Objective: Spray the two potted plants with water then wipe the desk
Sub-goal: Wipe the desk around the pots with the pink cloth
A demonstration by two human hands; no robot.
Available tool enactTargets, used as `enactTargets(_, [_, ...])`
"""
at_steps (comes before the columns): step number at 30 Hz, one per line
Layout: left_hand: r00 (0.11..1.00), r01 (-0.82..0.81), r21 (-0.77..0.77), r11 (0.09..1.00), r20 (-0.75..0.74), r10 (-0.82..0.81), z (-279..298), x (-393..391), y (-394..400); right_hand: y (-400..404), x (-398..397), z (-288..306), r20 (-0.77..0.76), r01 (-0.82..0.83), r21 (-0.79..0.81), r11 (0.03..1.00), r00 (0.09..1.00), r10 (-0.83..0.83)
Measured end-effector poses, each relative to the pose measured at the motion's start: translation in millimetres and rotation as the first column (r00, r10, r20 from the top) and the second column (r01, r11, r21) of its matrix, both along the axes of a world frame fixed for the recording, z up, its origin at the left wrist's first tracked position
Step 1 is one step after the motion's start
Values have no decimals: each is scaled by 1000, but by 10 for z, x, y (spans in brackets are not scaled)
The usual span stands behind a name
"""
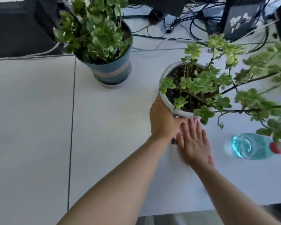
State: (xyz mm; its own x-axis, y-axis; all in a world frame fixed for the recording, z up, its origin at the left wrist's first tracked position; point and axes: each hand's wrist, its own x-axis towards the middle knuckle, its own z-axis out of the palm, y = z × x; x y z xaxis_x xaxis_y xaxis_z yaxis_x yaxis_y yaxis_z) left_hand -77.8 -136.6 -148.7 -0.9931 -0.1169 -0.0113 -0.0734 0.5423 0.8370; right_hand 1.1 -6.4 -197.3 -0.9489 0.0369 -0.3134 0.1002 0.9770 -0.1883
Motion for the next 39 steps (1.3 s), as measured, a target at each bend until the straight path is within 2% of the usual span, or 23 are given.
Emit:
enactTargets(3, [995, -97, 67, 993, 13, 97, -21, -10, 163, -102, -28, 7, -14, 64, -39, 997, 998, -65])
enactTargets(7, [994, -111, 51, 993, 16, 110, 24, -211, 408, 65, 8, -24, 10, -168, -34, 985, 986, 168])
enactTargets(10, [994, -108, 14, 994, 35, 108, 36, -406, 696, 184, -36, -16, 1, -322, -108, 941, 946, 324])
enactTargets(12, [995, -75, -34, 997, 62, 77, -6, -489, 922, 249, -151, 37, 2, -405, -135, 904, 912, 409])
enactTargets(14, [995, 5, -99, 995, 96, 4, -27, -534, 1122, 270, -276, 124, 5, -437, -77, 896, 898, 439])
enactTargets(15, [991, 66, -112, 992, 125, -52, -40, -541, 1195, 278, -321, 137, 21, -424, -89, 901, 904, 427])
enactTargets(16, [979, 138, -115, 984, 168, -118, -32, -537, 1240, 287, -379, 107, 105, -371, -111, 922, 918, 383])
enactTargets(17, [961, 205, -116, 972, 210, -178, -23, -528, 1248, 285, -460, 111, 225, -286, -142, 948, 923, 313])
enactTargets(18, [951, 242, -121, 963, 227, -211, 11, -513, 1207, 273, -545, 104, 272, -190, -198, 962, 932, 240])
enactTargets(20, [973, 161, -111, 981, 183, -139, 73, -456, 959, 190, -752, 55, 258, 94, -361, 928, 966, 3])
enactTargets(21, [989, 50, -100, 994, 145, -36, 84, -403, 786, 105, -913, 22, 185, 158, -352, 923, 978, -97])
enactTargets(23, [972, -199, -109, 974, 107, 211, 30, -205, 328, -170, -1247, 1, 84, 105, -143, 984, 992, -93])
enactTargets(25, [910, -385, -151, 911, 103, 402, -114, 82, -159, -482, -1547, 56, 63, 39, -130, 991, 998, -31])
enactTargets(28, [819, -525, -309, 793, 71, 570, -366, 509, -722, -936, -1642, 12, 38, -295, -103, 950, 953, 300])
enactTargets(31, [764, -539, -428, 725, 114, 635, -550, 795, -951, -1166, -1303, -87, -40, -664, -85, 743, 747, 663])
enactTargets(33, [760, -459, -506, 730, 203, 618, -629, 884, -981, -1017, -973, -150, -62, -811, -117, 574, 582, 811])
enactTargets(34, [762, -425, -542, 725, 218, 610, -655, 899, -986, -850, -862, -169, -54, -834, -111, 541, 549, 834])
enactTargets(35, [762, -413, -566, 714, 216, 611, -666, 895, -979, -653, -829, -178, -58, -825, -109, 554, 562, 825])
enactTargets(36, [760, -408, -581, 704, 211, 614, -660, 887, -965, -445, -858, -189, -83, -781, -88, 619, 625, 776])
enactTargets(38, [763, -398, -602, 692, 201, 614, -651, 884, -932, -77, -1028, -165, -60, -586, -55, 809, 810, 583])
enactTargets(39, [761, -397, -611, 685, 198, 618, -654, 886, -924, 22, -1087, -134, -21, -431, -64, 900, 902, 431])
